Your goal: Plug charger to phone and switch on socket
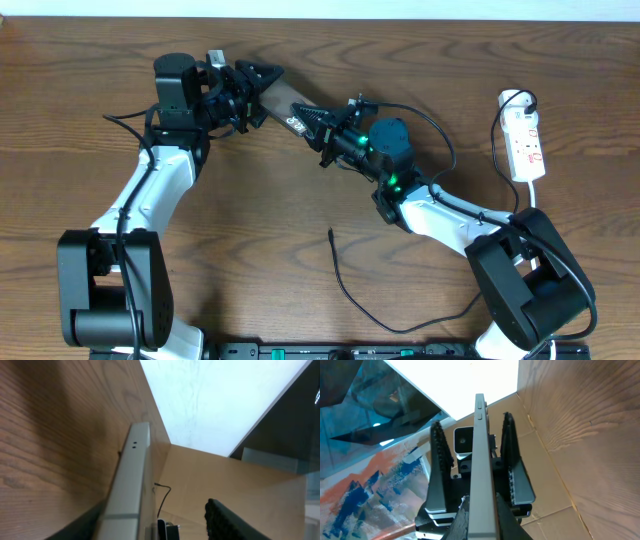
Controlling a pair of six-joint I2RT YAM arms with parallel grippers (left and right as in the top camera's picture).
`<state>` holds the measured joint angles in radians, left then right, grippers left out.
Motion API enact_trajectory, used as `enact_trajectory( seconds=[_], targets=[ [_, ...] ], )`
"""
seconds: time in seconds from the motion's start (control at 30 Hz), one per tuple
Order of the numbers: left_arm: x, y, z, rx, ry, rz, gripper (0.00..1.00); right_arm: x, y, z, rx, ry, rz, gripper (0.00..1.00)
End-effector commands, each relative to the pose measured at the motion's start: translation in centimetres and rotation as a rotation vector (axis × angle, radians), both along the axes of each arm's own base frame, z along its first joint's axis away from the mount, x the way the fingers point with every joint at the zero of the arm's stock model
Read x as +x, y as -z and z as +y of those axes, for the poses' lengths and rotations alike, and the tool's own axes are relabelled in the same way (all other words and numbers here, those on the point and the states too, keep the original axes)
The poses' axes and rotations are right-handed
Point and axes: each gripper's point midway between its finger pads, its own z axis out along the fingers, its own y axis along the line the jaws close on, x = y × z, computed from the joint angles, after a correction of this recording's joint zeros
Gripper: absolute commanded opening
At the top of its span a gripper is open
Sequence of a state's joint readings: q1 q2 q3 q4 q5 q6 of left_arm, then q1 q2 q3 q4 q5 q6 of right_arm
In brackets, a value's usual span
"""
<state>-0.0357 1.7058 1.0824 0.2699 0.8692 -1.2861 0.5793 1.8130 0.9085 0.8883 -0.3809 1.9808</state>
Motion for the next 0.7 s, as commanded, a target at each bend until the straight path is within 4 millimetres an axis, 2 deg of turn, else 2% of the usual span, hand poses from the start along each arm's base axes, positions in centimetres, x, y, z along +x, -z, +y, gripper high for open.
enact_trajectory(
  seconds=[0.0, 0.07, 0.23, 0.43, 0.53, 0.6, 0.67],
  targets=[
    [0.18, 0.14, 0.12, 0.007, -0.016, 0.0, 0.49, -0.38, -1.27, 0.67, 0.023, -0.017, -0.03, 0.01],
    [0.22, 0.16, 0.16, 0.008, -0.019, 0.0, 0.45, -0.5, -1.23, 0.8, 0.017, -0.02, -0.035, 0.01],
    [0.23, 0.21, 0.19, 0.009, -0.021, 0.002, 0.44, -0.84, -1.18, 1.22, 0.015, -0.027, -0.034, 0.01],
    [0.21, 0.22, 0.14, 0.009, -0.02, 0.003, 0.35, -1.04, -1.09, 1.49, 0.013, -0.029, -0.032, 0.01],
    [0.22, 0.22, 0.14, 0.009, -0.021, 0.003, 0.3, -1.1, -1.09, 1.55, 0.013, -0.031, -0.032, 0.01],
    [0.24, 0.23, 0.16, 0.01, -0.022, 0.003, 0.21, -1.14, -1.09, 1.6, 0.013, -0.032, -0.032, 0.01],
    [0.3, 0.26, 0.23, 0.013, -0.027, 0.003, 0.19, -1.17, -1.09, 1.64, 0.013, -0.032, -0.032, 0.01]
  ],
)
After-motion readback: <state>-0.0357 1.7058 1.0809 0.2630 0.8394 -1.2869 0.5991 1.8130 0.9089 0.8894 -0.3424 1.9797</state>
